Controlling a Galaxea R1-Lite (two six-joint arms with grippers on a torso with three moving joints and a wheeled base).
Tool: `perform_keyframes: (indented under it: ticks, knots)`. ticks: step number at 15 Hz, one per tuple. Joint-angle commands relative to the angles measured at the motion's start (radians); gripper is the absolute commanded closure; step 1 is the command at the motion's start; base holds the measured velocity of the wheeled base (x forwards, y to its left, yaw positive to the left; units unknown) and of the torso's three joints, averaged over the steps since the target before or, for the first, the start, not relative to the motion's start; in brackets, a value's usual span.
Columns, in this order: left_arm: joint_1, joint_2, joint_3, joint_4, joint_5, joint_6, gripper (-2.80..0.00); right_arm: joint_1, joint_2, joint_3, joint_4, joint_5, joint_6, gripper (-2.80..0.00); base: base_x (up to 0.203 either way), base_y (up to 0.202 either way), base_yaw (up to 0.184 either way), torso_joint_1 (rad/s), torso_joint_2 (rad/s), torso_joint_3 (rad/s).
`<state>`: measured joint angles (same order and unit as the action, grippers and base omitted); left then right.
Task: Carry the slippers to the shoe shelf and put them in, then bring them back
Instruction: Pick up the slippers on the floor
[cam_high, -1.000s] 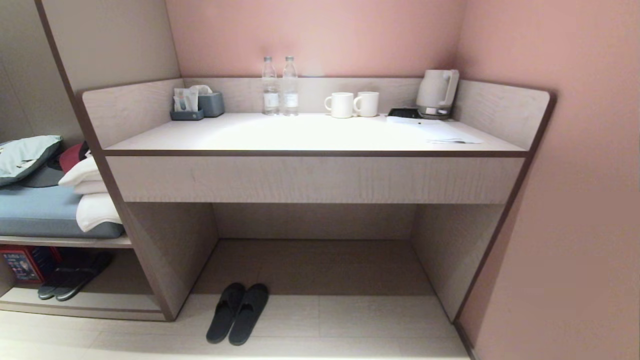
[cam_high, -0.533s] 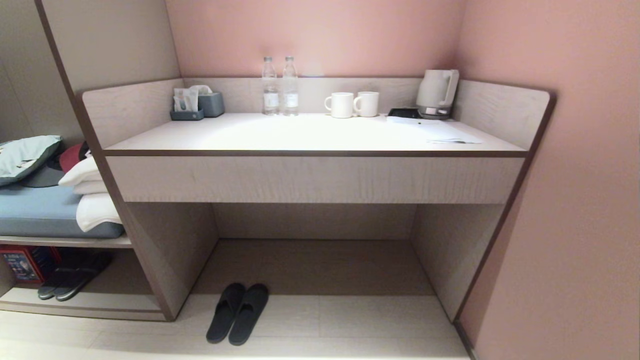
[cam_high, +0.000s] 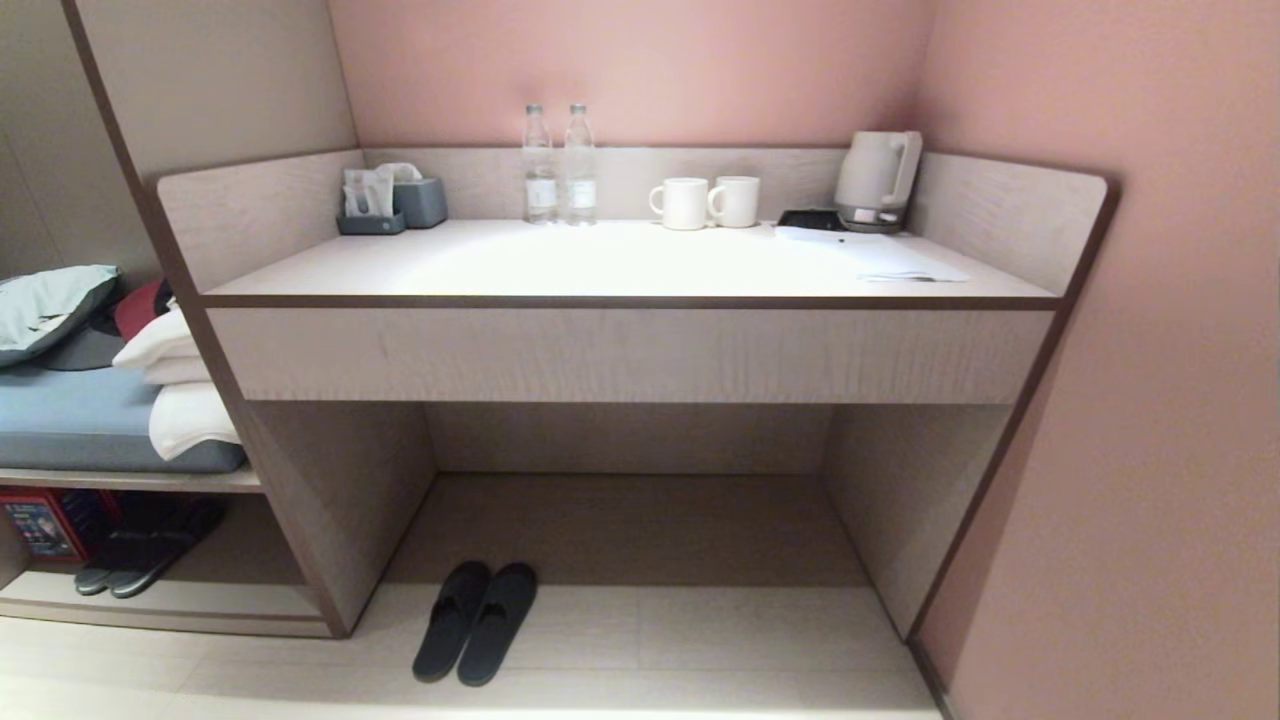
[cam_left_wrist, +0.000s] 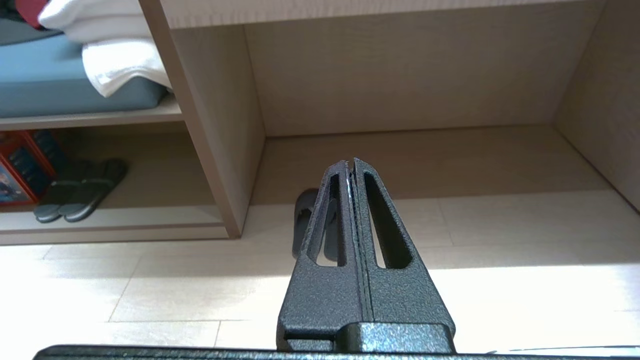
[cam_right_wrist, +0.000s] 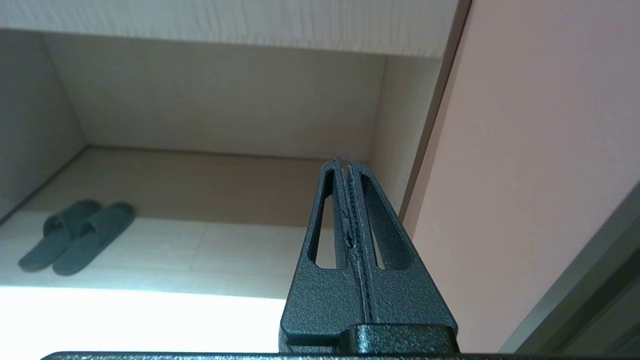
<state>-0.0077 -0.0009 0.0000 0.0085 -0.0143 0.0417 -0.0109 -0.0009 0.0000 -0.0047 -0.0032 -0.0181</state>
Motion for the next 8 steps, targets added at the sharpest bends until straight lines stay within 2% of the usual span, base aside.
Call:
perform_keyframes:
  ticks: [1, 8]
  knots:
    - [0.0, 0.001, 0.001, -0.001, 0.001, -0.004, 0.0, 0.0, -0.039, 0.04, -0.001, 0.0, 0.0, 0.0, 0.0, 0.0, 0.0, -0.002, 0.0, -0.162]
    - [0.0, 0.001, 0.0, -0.001, 0.014, -0.022, 0.0, 0.0, -0.039, 0.04, -0.001, 0.0, 0.0, 0.0, 0.0, 0.0, 0.0, 0.002, 0.0, -0.19]
